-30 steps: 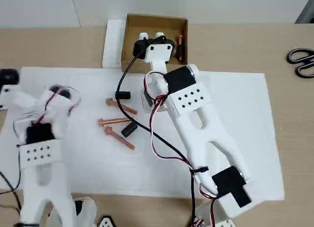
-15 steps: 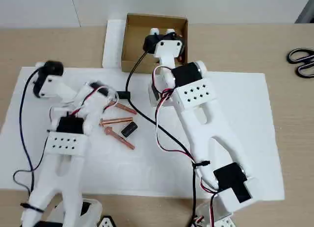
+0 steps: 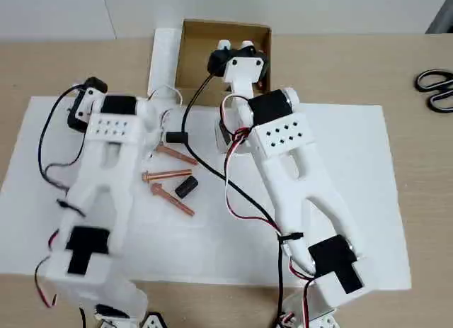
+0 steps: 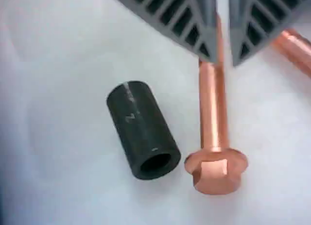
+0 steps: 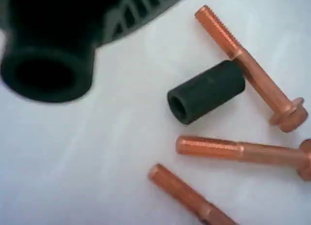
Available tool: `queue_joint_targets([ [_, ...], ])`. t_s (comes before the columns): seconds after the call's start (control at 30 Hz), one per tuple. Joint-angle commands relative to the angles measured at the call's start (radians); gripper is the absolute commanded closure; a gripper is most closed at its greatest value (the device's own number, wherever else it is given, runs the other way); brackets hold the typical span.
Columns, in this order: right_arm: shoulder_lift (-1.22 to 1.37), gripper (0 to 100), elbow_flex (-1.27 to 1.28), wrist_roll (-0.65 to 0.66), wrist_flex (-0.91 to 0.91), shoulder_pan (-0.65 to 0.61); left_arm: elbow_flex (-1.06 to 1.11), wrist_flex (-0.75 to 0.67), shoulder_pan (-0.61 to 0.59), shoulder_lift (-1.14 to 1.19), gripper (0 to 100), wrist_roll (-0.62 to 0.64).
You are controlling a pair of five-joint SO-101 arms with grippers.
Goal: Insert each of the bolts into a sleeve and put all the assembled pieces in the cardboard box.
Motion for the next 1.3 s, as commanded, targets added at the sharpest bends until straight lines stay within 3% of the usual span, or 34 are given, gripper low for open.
queue_joint_targets([
  [0.0, -0.004, 99.4, -0.054, -0.005, -0.015, 0.010, -0.097, 0.032, 0.008, 0.044, 99, 0.015],
  [0.3, -0.004, 99.4, -0.054, -0.005, -0.018, 0.010, -0.102, 0.018, 0.043, 0.071, 99, 0.040],
  [0.53, -0.004, 99.4, -0.054, -0.005, -0.022, 0.010, -0.097, 0.006, 0.049, 0.072, 76, 0.072],
  [0.83, -0.004, 99.4, -0.054, -0.005, -0.022, 0.012, -0.094, -0.025, 0.037, 0.152, 89, 0.092],
  [1.27, 0.035, 99.4, -0.054, -0.005, -0.021, 0.012, -0.093, -0.127, 0.046, 0.247, 89, 0.072],
])
